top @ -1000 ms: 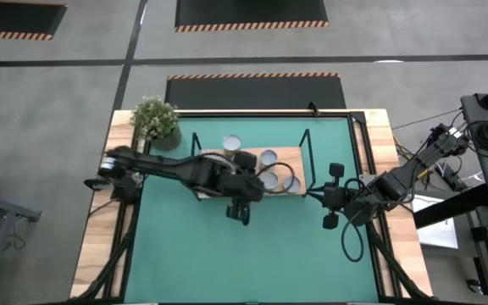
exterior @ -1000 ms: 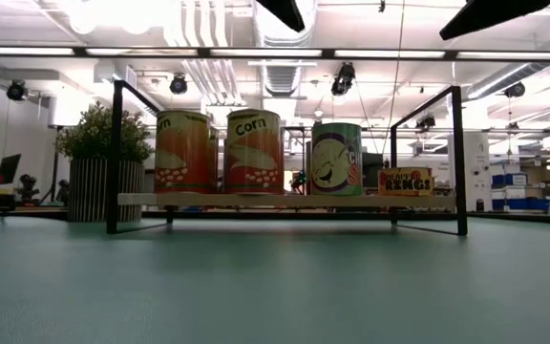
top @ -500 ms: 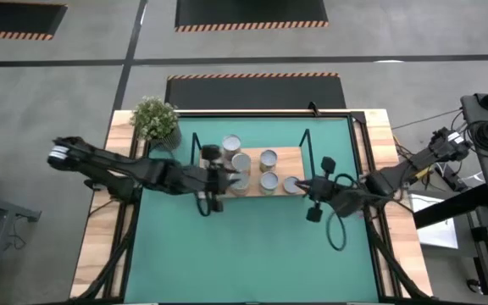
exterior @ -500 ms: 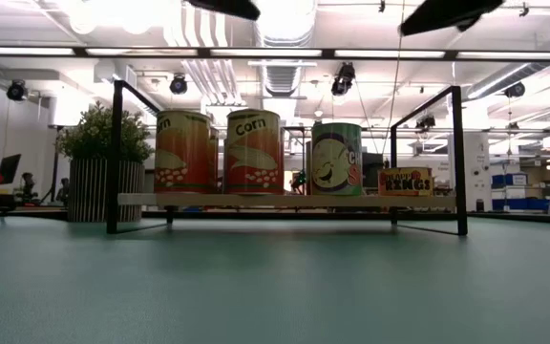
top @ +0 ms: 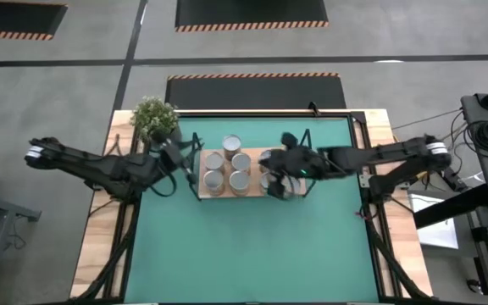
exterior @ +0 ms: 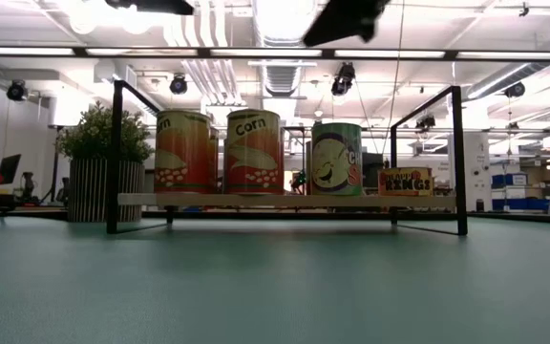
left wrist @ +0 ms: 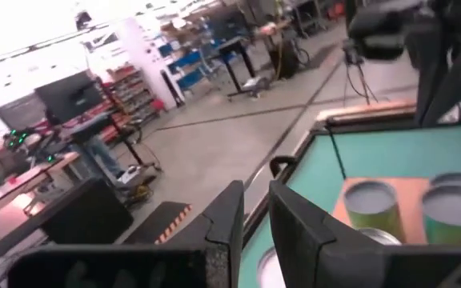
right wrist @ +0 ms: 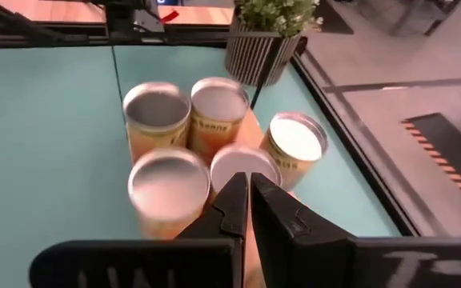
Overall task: Pick and place cans onto a shelf
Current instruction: Put the canned peas on the shelf
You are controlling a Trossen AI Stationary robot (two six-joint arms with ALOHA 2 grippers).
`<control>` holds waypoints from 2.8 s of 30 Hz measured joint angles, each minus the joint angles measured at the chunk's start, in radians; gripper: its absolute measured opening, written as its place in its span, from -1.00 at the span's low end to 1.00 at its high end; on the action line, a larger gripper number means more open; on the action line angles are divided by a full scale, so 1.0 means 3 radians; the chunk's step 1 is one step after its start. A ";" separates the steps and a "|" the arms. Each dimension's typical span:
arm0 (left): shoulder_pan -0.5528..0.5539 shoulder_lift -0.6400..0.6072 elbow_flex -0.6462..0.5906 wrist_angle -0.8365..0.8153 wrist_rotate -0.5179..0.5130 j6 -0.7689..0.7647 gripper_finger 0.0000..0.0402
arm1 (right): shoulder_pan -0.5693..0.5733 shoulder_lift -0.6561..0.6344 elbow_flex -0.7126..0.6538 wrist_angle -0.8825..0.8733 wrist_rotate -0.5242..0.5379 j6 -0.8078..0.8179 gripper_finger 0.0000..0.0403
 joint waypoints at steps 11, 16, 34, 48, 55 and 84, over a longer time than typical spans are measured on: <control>-0.0013 -0.0698 -0.0397 -0.0023 0.0025 -0.0002 -0.79 | -0.0733 0.1155 0.1384 -0.0650 -0.0830 0.0064 -0.96; -0.0013 -0.0772 -0.0436 -0.0024 0.0057 0.0024 -0.79 | -0.0946 0.1612 0.1980 -0.1213 -0.0832 0.0382 -0.96; -0.0013 -0.0692 -0.0401 -0.0023 0.0116 0.0114 -0.79 | -0.1383 0.2407 0.2821 -0.2107 -0.0982 0.0791 -0.96; -0.0013 -0.0691 -0.0400 -0.0023 0.0116 0.0141 -0.79 | -0.1374 0.2465 0.2810 -0.2049 -0.0980 0.0787 -0.96; -0.0013 -0.0691 -0.0399 -0.0023 0.0116 0.0141 -0.79 | -0.1322 0.2535 0.2810 -0.1978 -0.0983 0.0787 -0.96; -0.0013 -0.0688 -0.0398 -0.0023 0.0115 0.0173 -0.79 | -0.1106 0.2448 0.2809 -0.1613 -0.0980 0.0682 -0.96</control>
